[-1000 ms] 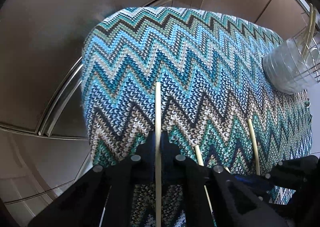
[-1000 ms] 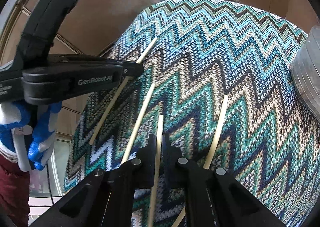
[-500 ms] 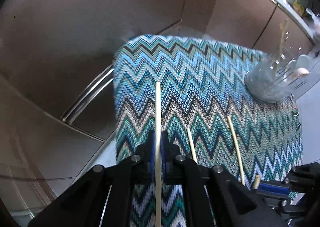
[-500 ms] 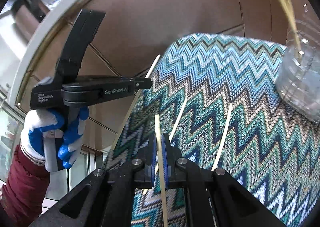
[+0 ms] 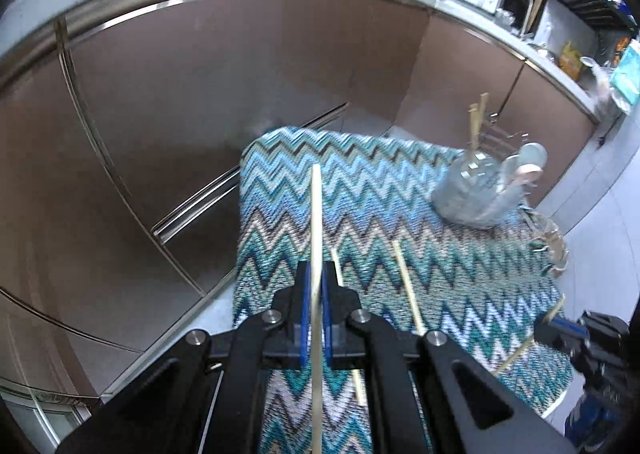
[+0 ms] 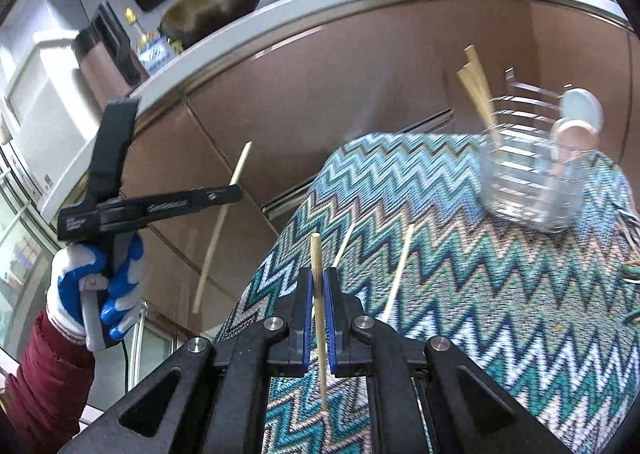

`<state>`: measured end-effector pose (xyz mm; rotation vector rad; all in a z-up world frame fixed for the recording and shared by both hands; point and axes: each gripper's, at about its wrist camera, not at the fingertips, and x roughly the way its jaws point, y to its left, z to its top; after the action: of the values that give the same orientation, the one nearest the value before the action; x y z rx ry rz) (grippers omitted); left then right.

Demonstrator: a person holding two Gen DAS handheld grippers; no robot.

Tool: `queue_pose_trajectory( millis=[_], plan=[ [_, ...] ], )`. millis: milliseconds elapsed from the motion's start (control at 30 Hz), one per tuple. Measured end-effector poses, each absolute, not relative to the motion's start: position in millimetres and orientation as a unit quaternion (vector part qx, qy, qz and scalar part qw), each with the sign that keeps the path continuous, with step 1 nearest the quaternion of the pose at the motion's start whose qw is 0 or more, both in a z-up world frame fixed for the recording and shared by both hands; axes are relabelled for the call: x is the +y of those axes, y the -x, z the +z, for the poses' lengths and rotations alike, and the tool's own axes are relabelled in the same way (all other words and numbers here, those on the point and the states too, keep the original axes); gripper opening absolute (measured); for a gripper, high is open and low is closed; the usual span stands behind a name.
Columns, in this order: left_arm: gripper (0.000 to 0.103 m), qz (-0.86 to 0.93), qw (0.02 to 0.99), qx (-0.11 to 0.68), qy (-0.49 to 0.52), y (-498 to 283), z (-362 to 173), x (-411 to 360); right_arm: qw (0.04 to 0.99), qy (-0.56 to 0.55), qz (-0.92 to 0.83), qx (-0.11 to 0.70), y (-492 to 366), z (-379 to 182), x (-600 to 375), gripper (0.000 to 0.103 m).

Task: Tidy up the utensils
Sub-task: 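Lift both chopsticks and carry them over the clear holder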

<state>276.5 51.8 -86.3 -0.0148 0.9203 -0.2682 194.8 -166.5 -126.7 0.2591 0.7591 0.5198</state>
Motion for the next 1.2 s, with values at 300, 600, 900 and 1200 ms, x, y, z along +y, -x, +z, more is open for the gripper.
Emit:
queue_pose_trajectory(
  millis=[300, 600, 900, 1200],
  plan=[
    [0.005, -0.195, 0.896, 0.396, 0.038, -279.9, -37.4, -5.1, 0.923, -0.152, 0.205, 0.288, -195.7, -75.0, -241.6, 0.006],
    [0.005, -0.247, 0.922, 0.273, 0.117, -326.9, 14.6, -86.3, 0.965, -0.129, 0.143, 0.176, -239.7, -14.7, -292.5, 0.006],
    [0.005, -0.226, 0.945, 0.183, 0.147, -388.9, 0.7, -149.8, 0.978, -0.098, 0.105, 0.152, -301.9, -37.1, -304.7, 0.006],
    [0.005, -0.188, 0.958, 0.165, 0.138, -420.4, -52.3, -176.3, 0.977, -0.071, 0.095, 0.178, -324.0, -78.1, -300.0, 0.006]
  ],
)
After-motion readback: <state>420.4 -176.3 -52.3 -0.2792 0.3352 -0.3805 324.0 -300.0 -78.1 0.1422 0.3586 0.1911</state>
